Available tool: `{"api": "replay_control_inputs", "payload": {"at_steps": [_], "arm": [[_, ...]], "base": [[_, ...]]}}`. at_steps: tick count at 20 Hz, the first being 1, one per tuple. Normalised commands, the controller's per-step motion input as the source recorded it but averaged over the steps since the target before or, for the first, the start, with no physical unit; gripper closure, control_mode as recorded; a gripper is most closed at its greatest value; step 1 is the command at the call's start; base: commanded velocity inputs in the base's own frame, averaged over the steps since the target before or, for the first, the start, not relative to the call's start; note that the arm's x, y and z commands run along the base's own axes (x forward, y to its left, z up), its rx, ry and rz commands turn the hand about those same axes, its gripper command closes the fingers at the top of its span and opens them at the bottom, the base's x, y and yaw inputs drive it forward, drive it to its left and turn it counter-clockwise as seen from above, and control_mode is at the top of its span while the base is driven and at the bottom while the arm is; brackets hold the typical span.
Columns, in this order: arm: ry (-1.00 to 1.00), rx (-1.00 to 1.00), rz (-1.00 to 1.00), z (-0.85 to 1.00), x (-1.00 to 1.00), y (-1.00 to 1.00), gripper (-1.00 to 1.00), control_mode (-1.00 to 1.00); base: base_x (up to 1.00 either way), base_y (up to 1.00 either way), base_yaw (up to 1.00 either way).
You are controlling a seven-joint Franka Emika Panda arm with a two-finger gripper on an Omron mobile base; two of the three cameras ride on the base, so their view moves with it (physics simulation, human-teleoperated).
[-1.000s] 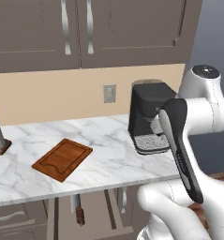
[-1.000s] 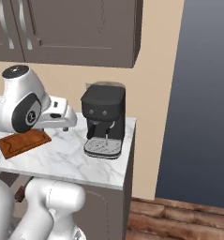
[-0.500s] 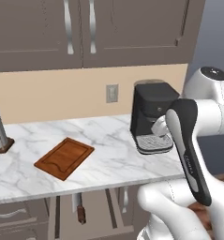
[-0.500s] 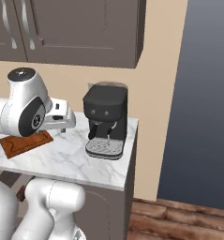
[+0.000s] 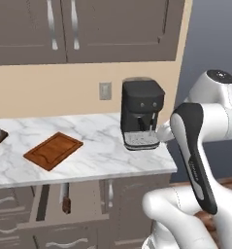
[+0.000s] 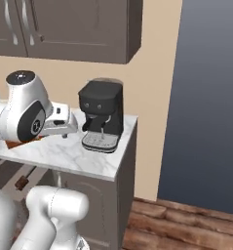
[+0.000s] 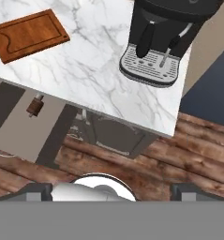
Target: Pick up the knife from the drawer and place it on the cutting board. Then place the meat from the plate to the cutting board.
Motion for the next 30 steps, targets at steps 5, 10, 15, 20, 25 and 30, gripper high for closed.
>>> {"api": "replay_control_inputs", "payload": {"at_steps": [5,10,15,20,25,30], "arm": [[0.00,0.00,0.00,0.00,0.00,0.00,-1.00,1.00],[0.00,0.00,0.00,0.00,0.00,0.00,-1.00,1.00],[0.00,0.00,0.00,0.00,0.00,0.00,-1.00,1.00],[0.00,0.00,0.00,0.00,0.00,0.00,-1.00,1.00],[0.00,0.00,0.00,0.00,0.00,0.00,-1.00,1.00],[0.00,0.00,0.00,0.00,0.00,0.00,-1.00,1.00]], "base": [[0.00,-0.52,0.29],[0.00,0.15,0.45],[0.01,0.24,0.42],[0.14,0.04,0.36],[0.33,-0.07,0.35],[0.26,-0.04,0.44]]}}
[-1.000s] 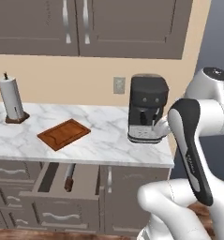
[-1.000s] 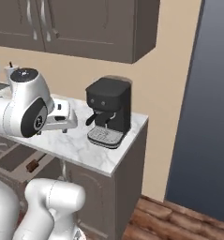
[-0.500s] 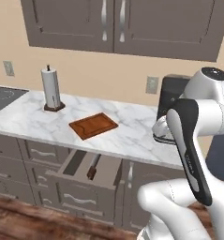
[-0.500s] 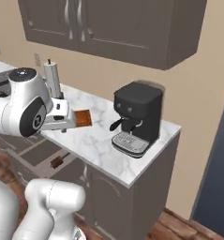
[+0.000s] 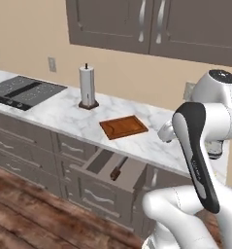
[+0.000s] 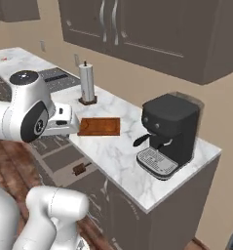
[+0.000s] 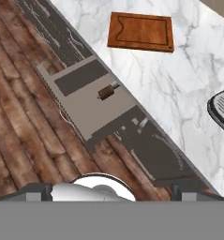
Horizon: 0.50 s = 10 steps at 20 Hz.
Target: Pick up the knife from the drawer and place it on the cutting board. Then place the meat from the plate to the cutting board.
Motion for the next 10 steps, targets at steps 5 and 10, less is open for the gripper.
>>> {"api": "replay_control_inputs", "payload": {"at_steps": [5,10], "arm": [[0.00,0.00,0.00,0.00,0.00,0.00,-1.00,1.00],[0.00,0.00,0.00,0.00,0.00,0.00,-1.00,1.00]], "base": [[0.44,-0.22,0.42],[0.61,-0.23,0.40]]}}
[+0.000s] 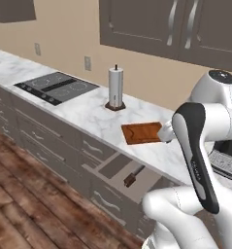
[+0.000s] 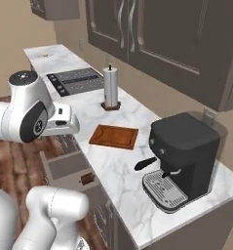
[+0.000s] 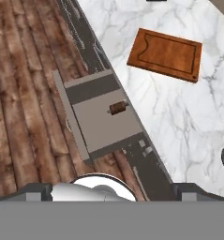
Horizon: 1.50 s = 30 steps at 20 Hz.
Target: Pick up the knife from the drawer and place it on the cutting board. Then place the meat from the plate to the cutting board.
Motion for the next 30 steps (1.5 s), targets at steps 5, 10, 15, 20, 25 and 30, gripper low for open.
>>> {"api": "replay_control_inputs", "payload": {"at_steps": [5,10,15,20,25,30], "arm": [[0.00,0.00,0.00,0.00,0.00,0.00,-1.00,1.00],[0.00,0.00,0.00,0.00,0.00,0.00,-1.00,1.00],[0.00,0.00,0.00,0.00,0.00,0.00,-1.00,1.00],[0.00,0.00,0.00,0.00,0.00,0.00,-1.00,1.00],[0.00,0.00,0.00,0.00,0.00,0.00,-1.00,1.00],[0.00,0.00,0.00,0.00,0.00,0.00,-1.00,1.00]], "base": [[0.34,-0.28,0.35],[0.08,0.00,0.24],[0.24,0.00,0.20],[0.25,0.21,0.09],[0.47,0.30,0.03],[0.29,0.01,0.03]]}}
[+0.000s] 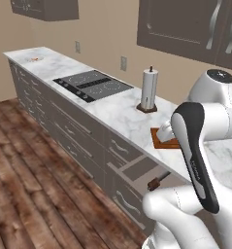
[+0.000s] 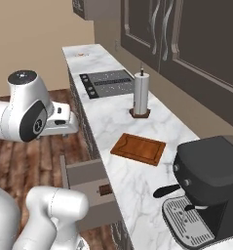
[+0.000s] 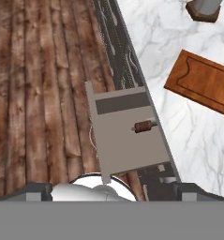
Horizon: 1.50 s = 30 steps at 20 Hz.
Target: Pick up the knife from the drawer and place it on the cutting board. Then place the meat from the plate to the cutting board.
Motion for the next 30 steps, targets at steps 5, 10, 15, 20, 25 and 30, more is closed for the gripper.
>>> {"api": "replay_control_inputs", "payload": {"at_steps": [5,10,15,20,25,30], "arm": [[0.00,0.00,0.00,0.00,0.00,0.00,-1.00,1.00],[0.00,0.00,0.00,-0.40,0.04,0.00,-1.00,-1.00],[0.00,0.00,0.04,-0.89,0.03,0.02,-1.00,-1.00],[0.00,0.10,0.05,-0.75,0.00,0.24,-1.00,-1.00],[0.01,0.10,0.03,-0.81,0.00,0.46,-1.00,-1.00],[0.09,-0.02,0.01,-0.72,0.02,0.37,-1.00,-1.00]], "base": [[0.06,0.00,0.00],[0.11,0.00,0.00],[0.00,0.00,0.00],[0.00,0.00,0.00],[0.00,0.00,0.00],[0.00,0.00,0.00]]}}
